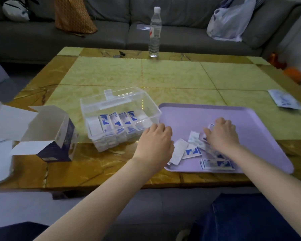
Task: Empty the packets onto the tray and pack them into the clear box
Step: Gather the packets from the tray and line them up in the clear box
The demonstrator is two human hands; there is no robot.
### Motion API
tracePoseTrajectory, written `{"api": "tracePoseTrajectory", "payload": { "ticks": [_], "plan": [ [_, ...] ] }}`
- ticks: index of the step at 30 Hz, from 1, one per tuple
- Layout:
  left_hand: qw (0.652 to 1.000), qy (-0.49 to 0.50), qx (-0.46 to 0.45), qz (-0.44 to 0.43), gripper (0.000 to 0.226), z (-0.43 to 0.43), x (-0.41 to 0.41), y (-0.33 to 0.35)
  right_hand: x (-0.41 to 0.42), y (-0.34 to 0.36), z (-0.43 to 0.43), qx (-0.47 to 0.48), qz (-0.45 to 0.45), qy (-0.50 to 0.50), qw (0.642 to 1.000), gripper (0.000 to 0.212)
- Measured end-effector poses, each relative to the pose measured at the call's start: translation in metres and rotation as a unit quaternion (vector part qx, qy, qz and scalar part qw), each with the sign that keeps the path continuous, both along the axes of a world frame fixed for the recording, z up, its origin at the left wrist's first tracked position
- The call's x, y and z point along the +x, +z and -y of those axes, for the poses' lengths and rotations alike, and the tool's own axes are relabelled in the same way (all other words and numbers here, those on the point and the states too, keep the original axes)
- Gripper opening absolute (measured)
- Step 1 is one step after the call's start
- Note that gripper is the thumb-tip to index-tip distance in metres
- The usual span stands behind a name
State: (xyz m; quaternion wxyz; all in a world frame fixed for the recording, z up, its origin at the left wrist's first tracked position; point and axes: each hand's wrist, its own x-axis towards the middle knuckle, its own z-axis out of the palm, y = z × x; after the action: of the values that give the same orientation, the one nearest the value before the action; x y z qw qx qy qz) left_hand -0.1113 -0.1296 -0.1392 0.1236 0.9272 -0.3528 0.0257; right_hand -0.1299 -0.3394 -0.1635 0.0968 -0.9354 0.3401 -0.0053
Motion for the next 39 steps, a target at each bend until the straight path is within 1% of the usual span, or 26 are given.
{"api": "tracePoseTrajectory", "payload": {
  "ticks": [1,3,5,7,10,12,15,18,19,21,22,23,25,26,27,29,30,32,34,36,37,39],
  "plan": [
    [0.998,0.005,0.056,-0.010,0.034,0.009,-0.002,-0.004,-0.003,0.000,0.010,0.016,-0.021,-0.031,0.999,0.061],
    [0.989,0.017,0.145,-0.022,0.048,0.021,-0.005,-0.010,-0.004,-0.001,0.019,0.046,-0.043,-0.052,0.997,0.076],
    [0.978,0.027,0.205,-0.023,0.061,0.032,-0.005,-0.016,-0.002,-0.001,0.021,0.061,-0.054,-0.042,0.996,0.084],
    [0.971,0.035,0.234,-0.026,0.069,0.038,-0.004,-0.020,0.003,0.000,0.017,0.073,-0.052,-0.021,0.996,0.085],
    [0.972,0.050,0.224,-0.057,0.071,0.046,-0.001,-0.022,0.013,0.000,0.009,0.106,-0.032,-0.001,0.994,0.076],
    [0.971,0.060,0.215,-0.085,0.069,0.049,0.001,-0.022,0.017,0.000,0.007,0.147,-0.021,-0.012,0.989,0.073],
    [0.969,0.064,0.205,-0.120,0.061,0.052,0.004,-0.022,0.019,0.000,0.005,0.187,-0.014,-0.030,0.982,0.071],
    [0.969,0.057,0.192,-0.142,0.049,0.055,0.007,-0.024,0.019,0.000,0.006,0.192,-0.025,-0.033,0.980,0.064],
    [0.969,0.055,0.189,-0.147,0.047,0.055,0.008,-0.024,0.019,-0.002,0.007,0.183,-0.031,-0.029,0.982,0.055],
    [0.970,0.052,0.183,-0.153,0.045,0.056,0.008,-0.025,0.017,-0.003,0.012,0.159,-0.039,-0.004,0.987,0.027],
    [0.970,0.050,0.180,-0.156,0.044,0.056,0.009,-0.025,0.015,-0.004,0.014,0.149,-0.040,0.005,0.988,0.018],
    [0.970,0.048,0.175,-0.160,0.042,0.056,0.009,-0.025,0.015,-0.005,0.017,0.147,-0.039,0.007,0.988,0.019],
    [0.970,0.050,0.166,-0.171,0.037,0.055,0.010,-0.026,0.014,-0.010,0.021,0.155,-0.044,0.014,0.987,0.031],
    [0.970,0.053,0.160,-0.175,0.035,0.054,0.010,-0.026,0.014,-0.013,0.022,0.159,-0.043,0.018,0.986,0.032],
    [0.971,0.057,0.153,-0.177,0.033,0.054,0.011,-0.027,0.015,-0.015,0.023,0.163,-0.033,0.018,0.986,0.029],
    [0.972,0.066,0.139,-0.180,0.028,0.053,0.014,-0.027,0.014,-0.018,0.027,0.175,0.019,0.007,0.984,0.022],
    [0.971,0.072,0.130,-0.185,0.026,0.052,0.015,-0.028,0.012,-0.017,0.030,0.182,0.058,0.008,0.982,0.024],
    [0.970,0.085,0.113,-0.199,0.025,0.053,0.019,-0.030,0.004,-0.009,0.032,0.198,0.133,0.038,0.970,0.029],
    [0.970,0.091,0.104,-0.201,0.024,0.055,0.020,-0.032,-0.005,-0.002,0.033,0.230,0.156,0.085,0.957,0.021],
    [0.971,0.095,0.099,-0.194,0.023,0.056,0.022,-0.033,-0.015,0.003,0.030,0.267,0.117,0.125,0.948,0.013],
    [0.972,0.097,0.096,-0.192,0.023,0.057,0.022,-0.033,-0.020,0.004,0.029,0.272,0.084,0.144,0.948,0.018],
    [0.972,0.104,0.090,-0.188,0.023,0.057,0.022,-0.033,-0.027,0.002,0.025,0.245,0.021,0.179,0.953,0.029]
  ]
}}
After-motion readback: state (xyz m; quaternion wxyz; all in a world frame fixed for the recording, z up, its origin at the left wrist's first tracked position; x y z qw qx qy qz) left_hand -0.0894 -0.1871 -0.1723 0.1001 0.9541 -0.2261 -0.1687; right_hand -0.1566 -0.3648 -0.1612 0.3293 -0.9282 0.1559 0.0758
